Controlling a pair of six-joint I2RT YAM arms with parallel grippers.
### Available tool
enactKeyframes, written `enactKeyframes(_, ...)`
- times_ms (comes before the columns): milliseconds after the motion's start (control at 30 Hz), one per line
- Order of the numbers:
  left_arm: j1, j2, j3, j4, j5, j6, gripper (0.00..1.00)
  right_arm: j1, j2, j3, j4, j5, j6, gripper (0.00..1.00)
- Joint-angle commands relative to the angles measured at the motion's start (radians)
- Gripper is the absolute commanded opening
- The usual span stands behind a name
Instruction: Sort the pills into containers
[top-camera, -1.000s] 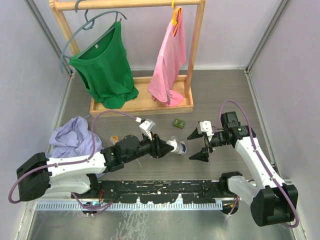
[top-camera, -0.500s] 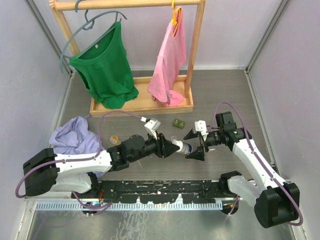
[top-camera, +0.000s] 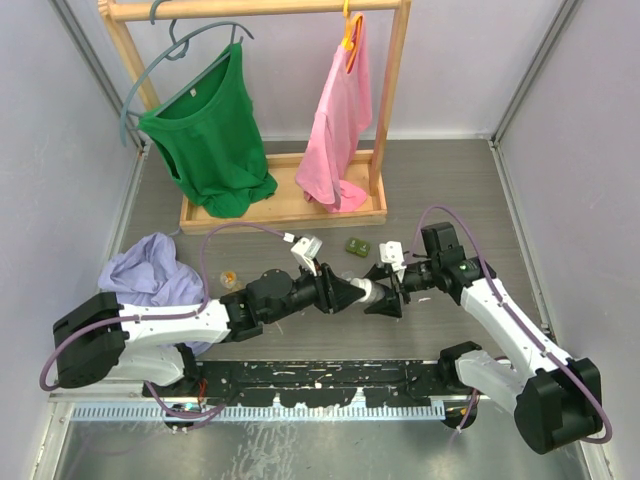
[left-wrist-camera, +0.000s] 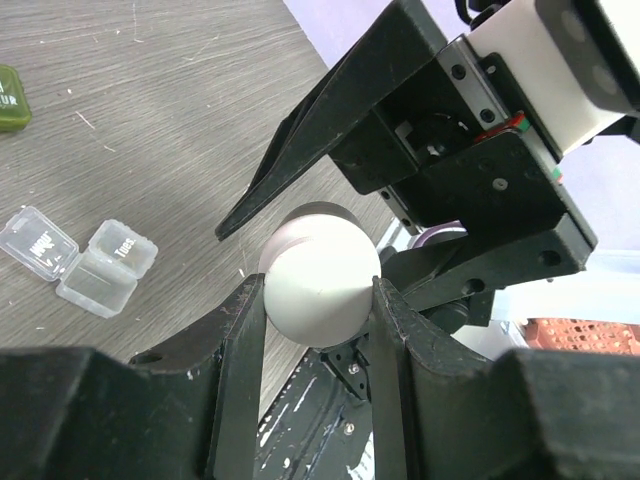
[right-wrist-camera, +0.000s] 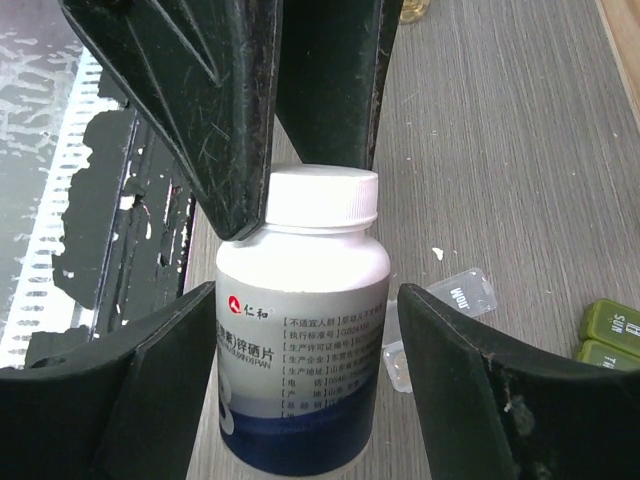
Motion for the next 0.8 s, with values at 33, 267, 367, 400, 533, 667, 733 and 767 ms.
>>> enactKeyframes(33,-0.006,-0.006,0.039,0.103,-0.02,-0.016,0.0,0.021,0.009,-0.006,0.054,0.011,0.031,0.74)
enactKeyframes(267,-0.006,-0.007,0.038,0.107,-0.018,-0.019,0.0,0.029,0.013,-0.005,0.059,0.007,0.039,0.66)
enactKeyframes(367,-0.006,-0.008,0.036,0.11,-0.018,-0.018,0.0,0.029,0.016,-0.001,0.056,-0.005,0.044,0.51)
enactKeyframes(400,-0.006,-0.007,0.034,0.11,-0.018,-0.017,0.0,0.029,0.016,0.004,0.053,-0.008,0.044,0.4)
enactKeyframes(533,-0.006,-0.02,0.004,0.126,-0.024,0.006,0.29,0.029,0.017,0.022,0.026,-0.019,0.038,0.05)
enactKeyframes(667,-0.006,-0.107,-0.07,0.167,-0.029,0.085,0.64,0.029,0.019,0.035,-0.034,-0.043,-0.02,0.01)
enactKeyframes(733,-0.006,-0.163,-0.113,0.185,-0.016,0.156,0.79,0.028,0.025,0.042,-0.065,-0.049,-0.051,0.01)
enactKeyframes(767,-0.006,-0.191,-0.133,0.196,-0.002,0.196,0.85,0.028,0.032,0.046,-0.08,-0.051,-0.065,0.01)
